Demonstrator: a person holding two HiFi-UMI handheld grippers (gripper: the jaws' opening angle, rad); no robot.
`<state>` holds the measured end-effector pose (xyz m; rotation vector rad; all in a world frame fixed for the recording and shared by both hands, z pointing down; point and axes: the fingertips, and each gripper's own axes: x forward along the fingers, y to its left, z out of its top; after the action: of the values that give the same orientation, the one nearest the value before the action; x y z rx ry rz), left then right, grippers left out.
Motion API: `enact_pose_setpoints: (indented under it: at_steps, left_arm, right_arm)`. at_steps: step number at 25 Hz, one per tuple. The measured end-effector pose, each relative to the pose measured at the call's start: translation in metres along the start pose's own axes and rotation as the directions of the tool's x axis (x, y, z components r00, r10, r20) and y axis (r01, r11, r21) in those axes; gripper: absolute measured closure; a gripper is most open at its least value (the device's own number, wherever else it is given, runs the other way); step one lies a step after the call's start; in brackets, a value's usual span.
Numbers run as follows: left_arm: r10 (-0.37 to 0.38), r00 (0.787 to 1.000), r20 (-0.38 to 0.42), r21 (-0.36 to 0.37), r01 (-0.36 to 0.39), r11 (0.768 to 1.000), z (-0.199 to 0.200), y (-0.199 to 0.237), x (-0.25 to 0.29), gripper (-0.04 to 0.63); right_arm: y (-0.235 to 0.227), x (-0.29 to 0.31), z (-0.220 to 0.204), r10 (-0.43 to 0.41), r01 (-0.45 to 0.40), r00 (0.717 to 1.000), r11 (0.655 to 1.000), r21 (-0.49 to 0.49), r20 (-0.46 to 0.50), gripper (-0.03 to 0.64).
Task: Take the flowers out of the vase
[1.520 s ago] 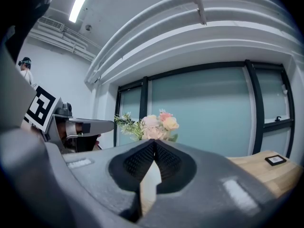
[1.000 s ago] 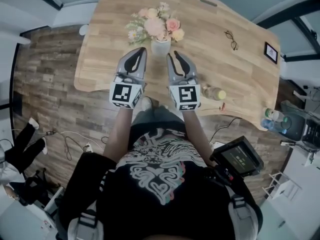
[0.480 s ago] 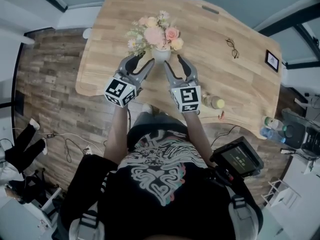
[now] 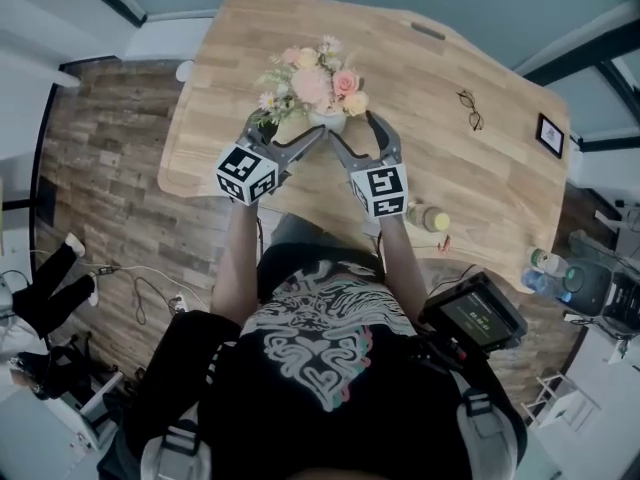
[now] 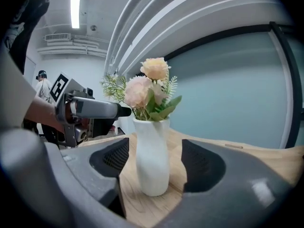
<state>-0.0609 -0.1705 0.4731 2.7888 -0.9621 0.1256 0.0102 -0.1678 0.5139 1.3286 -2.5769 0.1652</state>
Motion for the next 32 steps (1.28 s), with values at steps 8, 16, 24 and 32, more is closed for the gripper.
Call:
enact_pose_setpoints:
  at_steps: [8, 16, 24, 32]
  left_arm:
    - [-0.026, 0.999, -0.046, 0.016, 0.027, 1.000, -0.004, 0.007, 0.014, 0.245]
    - [-0.065, 0.997, -0.041, 0.027, 0.066, 0.997, -0.005, 0.012, 0.024, 0.245]
    - [-0.094, 0.994, -0.046, 0.052, 0.097, 0.994, -0.006, 0.017, 0.030, 0.245]
    - [-0.086, 0.996, -0.038, 0.036, 0.088, 0.996, -0.008, 0.019, 0.036, 0.245]
  right_arm:
    - [0.001, 0.029, -0.009, 0.075, -0.075, 0.997, 0.997, -0.020, -0.029, 0.255]
    - [0.003, 0.041, -0.004, 0.115, -0.115, 0.993, 0.992, -0.058, -0.007, 0.255]
    - [0.009, 0.055, -0.002, 0.168, -0.166, 0.985, 0.983, -0.085, 0.025, 0.256]
    - [0.012, 0.060, 0.006, 0.217, -0.209, 0.974, 0.971, -0.112, 0.061, 0.329]
